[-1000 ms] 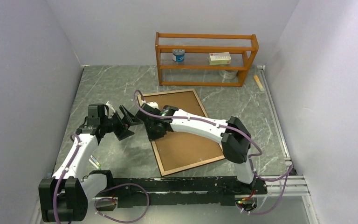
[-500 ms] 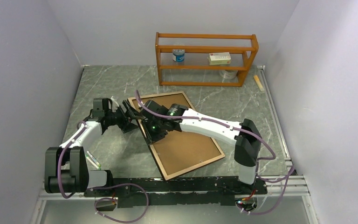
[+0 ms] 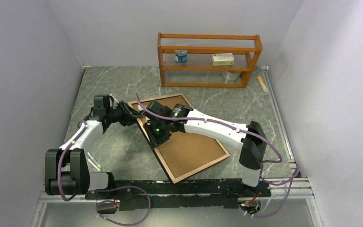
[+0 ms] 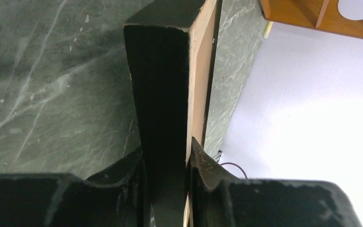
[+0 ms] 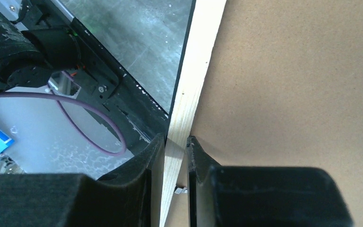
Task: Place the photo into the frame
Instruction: Turn over the photo frame at the center of the board.
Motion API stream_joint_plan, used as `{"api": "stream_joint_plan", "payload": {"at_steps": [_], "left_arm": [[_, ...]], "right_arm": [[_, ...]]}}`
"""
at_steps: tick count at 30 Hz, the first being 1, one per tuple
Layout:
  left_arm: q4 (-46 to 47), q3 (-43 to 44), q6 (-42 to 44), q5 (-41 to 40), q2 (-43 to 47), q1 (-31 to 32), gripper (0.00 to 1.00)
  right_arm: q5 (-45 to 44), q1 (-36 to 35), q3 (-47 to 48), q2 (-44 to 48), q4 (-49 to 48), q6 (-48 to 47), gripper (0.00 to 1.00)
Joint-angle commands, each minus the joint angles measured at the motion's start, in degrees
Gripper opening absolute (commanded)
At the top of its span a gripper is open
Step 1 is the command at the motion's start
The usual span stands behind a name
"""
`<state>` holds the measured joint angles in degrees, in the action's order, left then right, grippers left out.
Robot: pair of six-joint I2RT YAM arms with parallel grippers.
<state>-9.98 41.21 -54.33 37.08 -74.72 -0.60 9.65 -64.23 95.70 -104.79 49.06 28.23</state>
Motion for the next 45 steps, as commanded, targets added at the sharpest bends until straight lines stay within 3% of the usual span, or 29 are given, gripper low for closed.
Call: {"api": "stream_joint_plan", "payload": {"at_steps": [1,5,9,15,23,30,37,39,42,45], "left_arm": [[-5.6,3.5,0.6,-4.2,1.9,0.0,0.03],[-16.2,9.9,1.6,-5.7,2.6,0.1,0.03],[-29.8,18.6,4.6,-8.4,1.6,0.1,0.02],[-38.8,25.7,5.4,-9.9,1.8,0.1,0.03],[-41.4,27.4,5.1,-7.3,2.3,0.1,0.03],[-42.0,27.0,4.9,-8.0,3.6,0.0,0.03],[-42.4,26.9,4.9,-8.4,4.5,0.0,0.06],[-42.6,27.3,5.2,-8.7,4.5,0.1,0.21],[-44.3,29.7,6.9,-11.4,4.6,0.0,0.51],[-46.2,33.4,8.4,-14.8,5.0,0.1,0.73]], "right_arm": [[-4.1,-1.2,6.9,2.4,4.4,-4.0,0.24],[-15.4,-4.1,13.4,0.5,8.9,-5.6,0.52],[-30.1,-9.5,24.5,-4.7,17.3,-7.8,0.66],[-44.4,-15.1,34.8,-12.0,26.3,-7.2,0.71],[-55.2,-19.4,36.6,-16.7,31.2,-7.6,0.72],[-62.9,-21.9,37.9,-19.4,35.0,-7.2,0.53],[-66.3,-23.2,37.9,-19.3,35.6,-8.0,0.24],[-66.9,-23.4,37.7,-18.7,35.5,-8.1,0.18],[-67.4,-23.7,38.0,-17.5,34.5,-8.9,0.08],[-66.4,-23.7,37.0,-14.8,30.9,-10.7,0.0]]}}
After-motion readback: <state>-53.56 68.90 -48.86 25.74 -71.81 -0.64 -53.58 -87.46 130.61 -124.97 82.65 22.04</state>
